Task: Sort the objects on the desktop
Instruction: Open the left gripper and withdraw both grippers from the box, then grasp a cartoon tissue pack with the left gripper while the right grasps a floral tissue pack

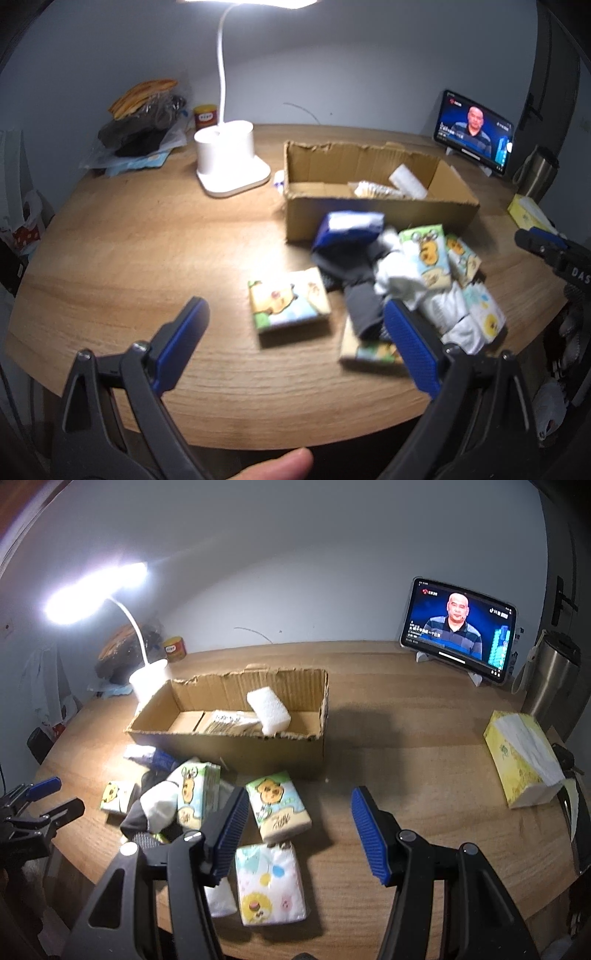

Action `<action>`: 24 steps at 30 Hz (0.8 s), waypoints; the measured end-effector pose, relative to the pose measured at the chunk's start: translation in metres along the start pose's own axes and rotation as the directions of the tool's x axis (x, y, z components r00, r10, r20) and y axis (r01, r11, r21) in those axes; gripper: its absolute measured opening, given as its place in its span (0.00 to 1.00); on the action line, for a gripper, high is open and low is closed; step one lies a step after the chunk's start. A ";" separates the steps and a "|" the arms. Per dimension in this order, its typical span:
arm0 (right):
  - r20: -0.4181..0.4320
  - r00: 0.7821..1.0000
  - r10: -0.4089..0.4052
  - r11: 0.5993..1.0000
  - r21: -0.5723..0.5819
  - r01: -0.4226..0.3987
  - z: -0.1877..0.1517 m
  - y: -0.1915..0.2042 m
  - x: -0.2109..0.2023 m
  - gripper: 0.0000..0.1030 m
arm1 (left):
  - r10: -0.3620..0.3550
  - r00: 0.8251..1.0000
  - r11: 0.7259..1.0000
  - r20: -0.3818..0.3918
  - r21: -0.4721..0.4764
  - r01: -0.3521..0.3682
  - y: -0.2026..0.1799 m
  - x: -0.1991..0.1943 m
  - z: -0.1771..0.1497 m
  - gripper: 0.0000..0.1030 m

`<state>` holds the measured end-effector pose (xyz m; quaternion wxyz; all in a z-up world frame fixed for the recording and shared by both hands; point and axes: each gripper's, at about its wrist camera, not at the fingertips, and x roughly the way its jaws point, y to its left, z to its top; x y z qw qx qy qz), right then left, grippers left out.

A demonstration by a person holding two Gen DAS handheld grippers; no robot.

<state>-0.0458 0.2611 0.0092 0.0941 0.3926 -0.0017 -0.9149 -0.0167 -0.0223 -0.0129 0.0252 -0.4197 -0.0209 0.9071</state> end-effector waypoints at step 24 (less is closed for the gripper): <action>-0.168 0.983 0.074 0.995 -0.056 -0.084 -0.049 0.011 0.036 1.00 | 0.054 0.992 0.998 -0.115 -0.034 -0.058 0.002 0.070 -0.002 0.94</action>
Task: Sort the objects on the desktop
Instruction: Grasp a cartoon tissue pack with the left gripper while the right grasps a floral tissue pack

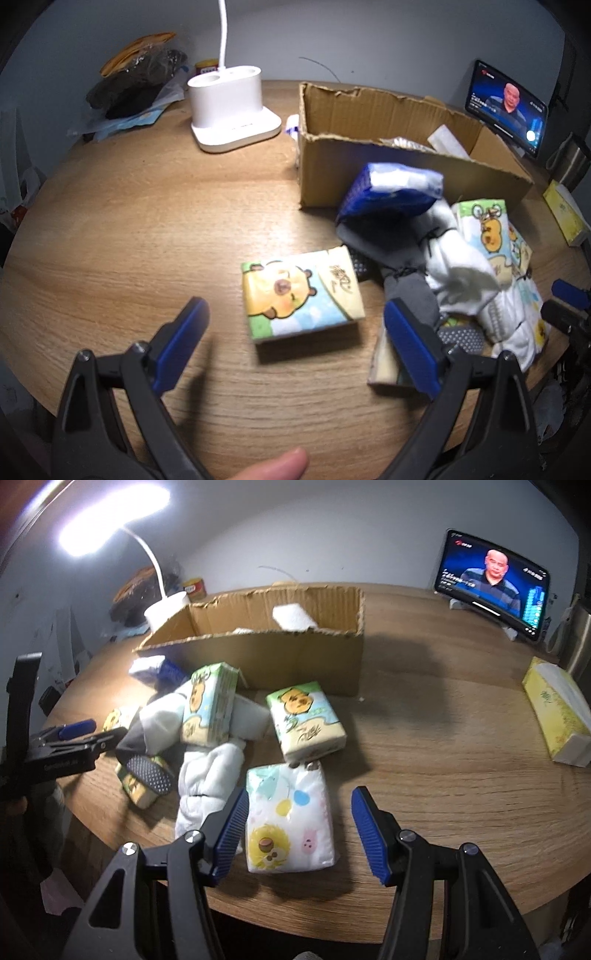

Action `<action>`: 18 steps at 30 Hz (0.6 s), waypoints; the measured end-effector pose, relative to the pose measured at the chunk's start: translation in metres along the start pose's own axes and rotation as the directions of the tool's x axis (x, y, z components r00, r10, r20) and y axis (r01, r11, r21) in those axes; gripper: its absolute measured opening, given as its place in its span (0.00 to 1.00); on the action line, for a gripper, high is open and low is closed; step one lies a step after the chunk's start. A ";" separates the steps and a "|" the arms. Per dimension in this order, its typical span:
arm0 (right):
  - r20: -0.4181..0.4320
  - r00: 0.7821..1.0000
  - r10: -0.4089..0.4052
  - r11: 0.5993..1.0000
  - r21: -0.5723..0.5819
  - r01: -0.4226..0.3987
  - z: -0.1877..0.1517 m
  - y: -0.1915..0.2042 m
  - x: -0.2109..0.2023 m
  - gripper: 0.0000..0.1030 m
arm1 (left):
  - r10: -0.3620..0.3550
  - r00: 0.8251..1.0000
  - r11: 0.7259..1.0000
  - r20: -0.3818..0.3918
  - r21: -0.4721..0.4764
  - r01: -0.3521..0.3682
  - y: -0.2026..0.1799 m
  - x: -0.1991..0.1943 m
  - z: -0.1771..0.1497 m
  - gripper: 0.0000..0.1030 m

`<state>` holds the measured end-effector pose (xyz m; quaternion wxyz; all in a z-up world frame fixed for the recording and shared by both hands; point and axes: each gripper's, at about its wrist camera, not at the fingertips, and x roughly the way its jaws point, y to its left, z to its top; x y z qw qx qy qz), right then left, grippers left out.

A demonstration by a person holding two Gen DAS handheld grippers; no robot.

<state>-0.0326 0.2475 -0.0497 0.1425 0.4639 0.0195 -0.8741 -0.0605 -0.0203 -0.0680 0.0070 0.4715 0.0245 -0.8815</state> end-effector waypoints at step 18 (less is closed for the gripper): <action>-0.038 0.999 0.002 0.998 -0.063 -0.004 -0.007 0.005 0.024 1.00 | 0.020 0.999 1.000 -0.031 -0.008 -0.020 0.001 0.016 0.001 0.94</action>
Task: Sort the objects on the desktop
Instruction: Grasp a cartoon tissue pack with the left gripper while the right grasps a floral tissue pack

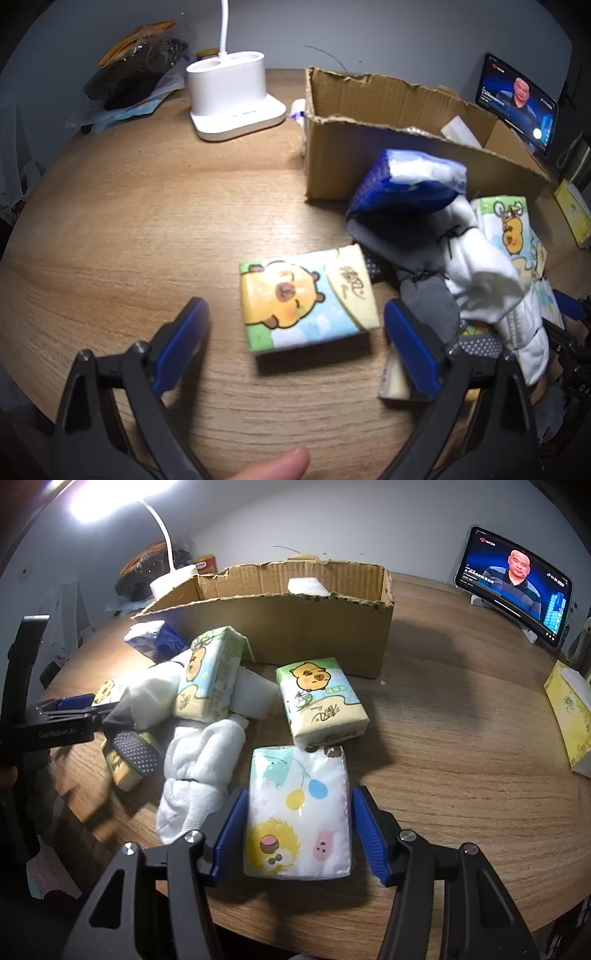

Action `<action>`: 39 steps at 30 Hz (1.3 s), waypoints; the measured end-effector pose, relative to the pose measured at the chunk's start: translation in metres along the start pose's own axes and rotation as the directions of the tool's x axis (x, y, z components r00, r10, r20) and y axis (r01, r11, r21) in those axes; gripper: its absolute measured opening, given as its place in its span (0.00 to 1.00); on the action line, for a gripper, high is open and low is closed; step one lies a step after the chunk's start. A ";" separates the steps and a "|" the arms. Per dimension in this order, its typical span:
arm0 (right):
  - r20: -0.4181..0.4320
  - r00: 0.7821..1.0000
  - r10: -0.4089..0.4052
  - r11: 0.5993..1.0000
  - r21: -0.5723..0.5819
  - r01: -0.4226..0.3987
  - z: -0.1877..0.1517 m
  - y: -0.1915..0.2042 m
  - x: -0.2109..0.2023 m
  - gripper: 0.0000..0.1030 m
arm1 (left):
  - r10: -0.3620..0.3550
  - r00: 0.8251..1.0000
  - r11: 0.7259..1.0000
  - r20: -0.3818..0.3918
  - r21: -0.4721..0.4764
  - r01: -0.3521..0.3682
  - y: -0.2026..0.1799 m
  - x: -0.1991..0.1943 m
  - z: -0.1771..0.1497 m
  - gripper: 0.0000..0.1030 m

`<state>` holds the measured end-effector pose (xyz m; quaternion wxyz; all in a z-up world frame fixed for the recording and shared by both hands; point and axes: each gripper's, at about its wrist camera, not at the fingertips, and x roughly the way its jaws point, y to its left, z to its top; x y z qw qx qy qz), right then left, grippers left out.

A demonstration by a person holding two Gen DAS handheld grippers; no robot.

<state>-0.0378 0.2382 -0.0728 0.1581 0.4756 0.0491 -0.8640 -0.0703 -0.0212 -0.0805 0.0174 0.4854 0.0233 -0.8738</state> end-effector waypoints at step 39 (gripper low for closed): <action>0.118 0.993 -0.028 0.999 -0.039 0.033 0.017 0.006 -0.052 1.00 | -0.136 0.979 0.984 0.151 0.136 0.116 -0.047 -0.083 0.010 0.67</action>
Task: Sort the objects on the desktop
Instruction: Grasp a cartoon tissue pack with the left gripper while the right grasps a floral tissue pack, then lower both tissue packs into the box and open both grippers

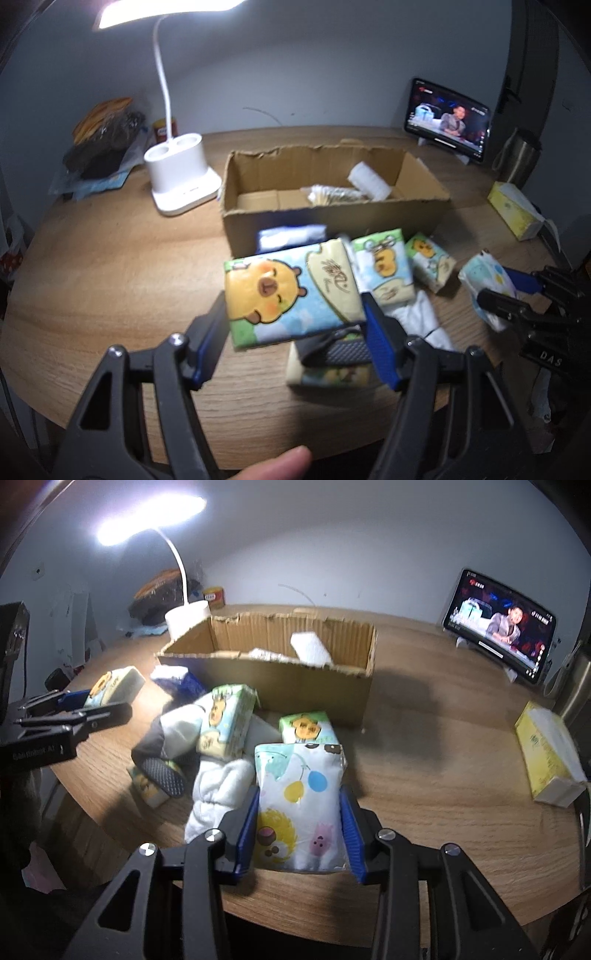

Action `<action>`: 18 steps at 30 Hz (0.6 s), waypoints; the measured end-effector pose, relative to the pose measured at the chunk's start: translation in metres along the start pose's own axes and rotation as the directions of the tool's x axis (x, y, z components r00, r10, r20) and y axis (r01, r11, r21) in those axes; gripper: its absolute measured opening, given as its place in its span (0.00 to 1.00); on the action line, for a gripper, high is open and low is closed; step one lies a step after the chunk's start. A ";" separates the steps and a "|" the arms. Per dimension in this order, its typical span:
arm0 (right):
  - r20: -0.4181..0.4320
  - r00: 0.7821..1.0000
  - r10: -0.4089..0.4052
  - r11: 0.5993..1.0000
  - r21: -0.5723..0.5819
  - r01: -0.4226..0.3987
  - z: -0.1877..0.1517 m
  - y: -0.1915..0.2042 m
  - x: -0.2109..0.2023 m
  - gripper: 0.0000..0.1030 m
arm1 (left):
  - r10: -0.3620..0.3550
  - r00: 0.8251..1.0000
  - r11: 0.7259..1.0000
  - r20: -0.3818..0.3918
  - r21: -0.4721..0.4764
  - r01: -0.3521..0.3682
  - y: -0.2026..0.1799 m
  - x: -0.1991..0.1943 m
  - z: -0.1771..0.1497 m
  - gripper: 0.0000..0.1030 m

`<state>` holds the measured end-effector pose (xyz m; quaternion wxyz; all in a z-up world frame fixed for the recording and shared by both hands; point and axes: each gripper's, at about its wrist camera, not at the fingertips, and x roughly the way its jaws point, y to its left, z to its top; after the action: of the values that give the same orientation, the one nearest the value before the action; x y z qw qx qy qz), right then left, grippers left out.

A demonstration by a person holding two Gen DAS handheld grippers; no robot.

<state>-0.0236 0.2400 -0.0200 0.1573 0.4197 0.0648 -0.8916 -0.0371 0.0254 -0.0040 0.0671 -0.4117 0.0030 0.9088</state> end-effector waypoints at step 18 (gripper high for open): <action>0.092 0.996 -0.006 1.000 0.002 0.006 0.043 -0.014 -0.015 1.00 | -0.006 0.999 1.000 0.043 0.018 0.006 -0.022 -0.006 0.038 0.67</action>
<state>-0.0508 0.2461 0.0192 0.1572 0.3781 0.0579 -0.9105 -0.0583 0.0491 0.0268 0.0736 -0.3915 0.0085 0.9172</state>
